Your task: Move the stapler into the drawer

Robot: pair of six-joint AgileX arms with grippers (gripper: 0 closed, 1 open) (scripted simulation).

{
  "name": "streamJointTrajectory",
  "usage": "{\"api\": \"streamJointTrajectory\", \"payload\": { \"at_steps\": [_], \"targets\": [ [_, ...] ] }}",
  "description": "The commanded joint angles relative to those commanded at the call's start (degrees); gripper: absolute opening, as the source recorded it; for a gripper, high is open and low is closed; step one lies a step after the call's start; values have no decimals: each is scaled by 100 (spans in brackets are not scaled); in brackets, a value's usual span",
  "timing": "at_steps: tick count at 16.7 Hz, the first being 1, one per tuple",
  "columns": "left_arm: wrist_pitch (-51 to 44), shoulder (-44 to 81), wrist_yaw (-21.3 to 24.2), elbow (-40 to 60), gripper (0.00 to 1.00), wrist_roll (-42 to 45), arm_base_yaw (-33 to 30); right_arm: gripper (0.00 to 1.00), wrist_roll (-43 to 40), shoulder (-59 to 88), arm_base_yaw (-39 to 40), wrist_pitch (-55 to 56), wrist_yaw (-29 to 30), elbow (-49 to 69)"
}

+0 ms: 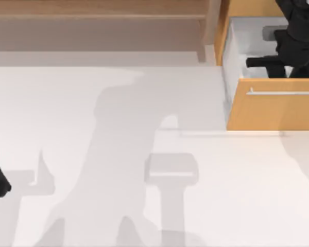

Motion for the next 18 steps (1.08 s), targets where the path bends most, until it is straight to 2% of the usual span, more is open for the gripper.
{"api": "streamJointTrajectory", "payload": {
  "at_steps": [3,16,18],
  "targets": [
    [0,0,0,0,100,0,0,0,0,0,0,0,0,0],
    [0,0,0,0,100,0,0,98,0,0,0,0,0,0],
    [0,0,0,0,100,0,0,100,0,0,0,0,0,0]
  ]
}}
